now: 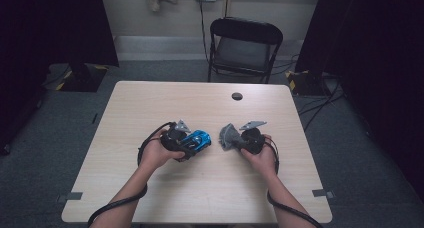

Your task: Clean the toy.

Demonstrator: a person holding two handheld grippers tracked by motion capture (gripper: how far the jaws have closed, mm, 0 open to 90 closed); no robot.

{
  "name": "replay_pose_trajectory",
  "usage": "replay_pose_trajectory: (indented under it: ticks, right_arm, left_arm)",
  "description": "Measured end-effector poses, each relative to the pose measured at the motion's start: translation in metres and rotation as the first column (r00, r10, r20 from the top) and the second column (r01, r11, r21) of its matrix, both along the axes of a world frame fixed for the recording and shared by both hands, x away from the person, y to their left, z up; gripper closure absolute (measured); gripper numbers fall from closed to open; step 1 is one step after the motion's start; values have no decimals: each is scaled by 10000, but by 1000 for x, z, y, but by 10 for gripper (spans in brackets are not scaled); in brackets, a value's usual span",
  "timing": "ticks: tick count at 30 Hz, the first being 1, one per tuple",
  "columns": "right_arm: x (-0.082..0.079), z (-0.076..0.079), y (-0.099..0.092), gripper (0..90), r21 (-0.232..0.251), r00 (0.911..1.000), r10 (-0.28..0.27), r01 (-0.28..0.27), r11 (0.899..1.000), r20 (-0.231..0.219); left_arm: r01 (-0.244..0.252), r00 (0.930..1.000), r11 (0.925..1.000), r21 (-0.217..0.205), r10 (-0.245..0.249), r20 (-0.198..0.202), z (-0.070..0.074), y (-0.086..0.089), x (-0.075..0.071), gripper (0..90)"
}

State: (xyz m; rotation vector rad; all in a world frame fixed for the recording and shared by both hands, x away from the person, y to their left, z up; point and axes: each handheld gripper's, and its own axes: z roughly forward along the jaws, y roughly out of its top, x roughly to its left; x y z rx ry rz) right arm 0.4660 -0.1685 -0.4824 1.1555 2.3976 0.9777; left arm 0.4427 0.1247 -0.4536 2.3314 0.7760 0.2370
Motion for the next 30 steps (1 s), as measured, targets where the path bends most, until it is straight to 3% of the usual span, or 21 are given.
replay_pose_trajectory:
  ticks: [2,7,15,17,23,24,30]
  right_arm:
    - [1,6,-1,696,470,9999,-142,139,9988,57]
    - [8,24,5,699,776,9996,-157,140,9969,222]
    - [8,27,23,699,986,9966,807,-786,9920,-173]
    - [7,25,23,699,1400,9941,1007,-942,9857,-402]
    - [3,24,26,699,1258,9886,1387,-1306,9834,-578]
    - [2,24,27,699,1272,9875,1455,-1369,9824,-603]
    - [-1,23,28,700,1462,9796,1837,-1707,9744,-809]
  left_arm:
    - [248,9997,9997,11,-248,73,2,-4,-5,262]
    - [934,9955,9955,-172,-931,186,8,-17,-18,262]
    - [1437,9881,9895,-184,-1424,576,7,-29,-22,262]
    - [1322,9900,9909,-264,-1307,523,7,-28,-21,280]
    - [1150,9923,9934,0,-1148,468,4,-27,-19,281]
    - [1076,9921,9942,85,-1079,642,3,-27,-19,281]
    - [1055,9928,9940,289,-1069,543,2,-23,-17,282]
